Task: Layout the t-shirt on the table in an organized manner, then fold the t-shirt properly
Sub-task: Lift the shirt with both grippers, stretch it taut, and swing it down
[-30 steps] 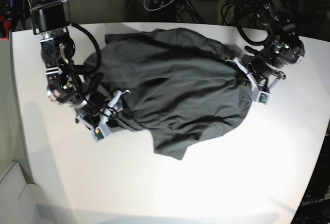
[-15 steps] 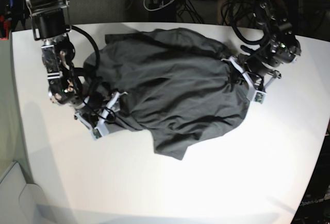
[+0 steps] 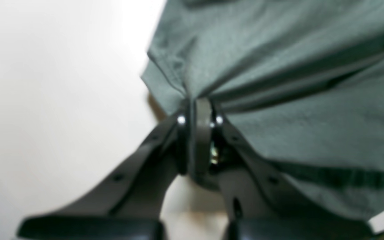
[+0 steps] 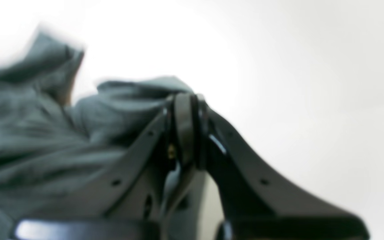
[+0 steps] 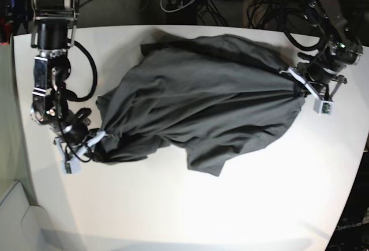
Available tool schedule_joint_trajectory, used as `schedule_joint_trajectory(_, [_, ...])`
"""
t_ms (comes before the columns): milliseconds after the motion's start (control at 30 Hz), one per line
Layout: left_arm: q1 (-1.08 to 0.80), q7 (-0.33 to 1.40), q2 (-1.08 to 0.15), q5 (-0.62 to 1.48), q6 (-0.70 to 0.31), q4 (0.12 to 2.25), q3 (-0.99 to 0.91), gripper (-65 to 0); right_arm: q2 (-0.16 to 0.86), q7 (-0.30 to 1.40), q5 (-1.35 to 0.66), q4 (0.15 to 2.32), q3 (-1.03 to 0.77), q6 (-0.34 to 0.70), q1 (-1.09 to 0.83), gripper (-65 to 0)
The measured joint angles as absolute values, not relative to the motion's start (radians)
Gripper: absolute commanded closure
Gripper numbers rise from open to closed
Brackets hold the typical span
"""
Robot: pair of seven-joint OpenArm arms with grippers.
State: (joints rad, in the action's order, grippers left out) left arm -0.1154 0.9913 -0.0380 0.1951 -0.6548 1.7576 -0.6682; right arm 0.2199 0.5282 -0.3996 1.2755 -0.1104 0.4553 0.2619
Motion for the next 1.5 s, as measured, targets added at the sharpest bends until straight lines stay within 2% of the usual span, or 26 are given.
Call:
schedule_joint_trajectory(233, [-0.118,0.997,-0.028,0.271,-0.656,1.833,-0.752,-0.6,0.133,0.519,-0.412,1.533,-0.398,0.458,0.168,-0.4])
schedule_joint_trajectory(433, [-0.123,0.998,-0.048,0.395,-0.658,1.832,-0.793,-0.6,0.059,0.532,-0.413,1.617,-0.622,0.469,0.050,-0.4])
schedule_joint_trajectory(833, [-0.197,1.000,-0.041,0.447,-0.659,1.824,-0.791,-0.6,0.013,0.521,-0.419,1.637,-0.766,0.470,-0.112,-0.5])
schedule_joint_trajectory(1100, [-0.181,1.011,-0.044,0.446,-0.657,1.851,-0.792,-0.6,0.043,0.529,-0.405,1.690,-0.697,0.464,-0.057,-0.6])
schedule_joint_trajectory(1233, [-0.070,1.006,-0.042,0.440,-0.651,1.869,-0.790,-0.6,0.052,0.550,-0.410,1.728,-0.624,0.465,0.038,-3.2])
schedule_joint_trajectory(1500, [0.180,1.013,-0.053,0.427,-0.644,1.852,-0.697,-0.6,0.118,0.681,-0.403,1.716,-0.553,0.458,0.285,-3.5])
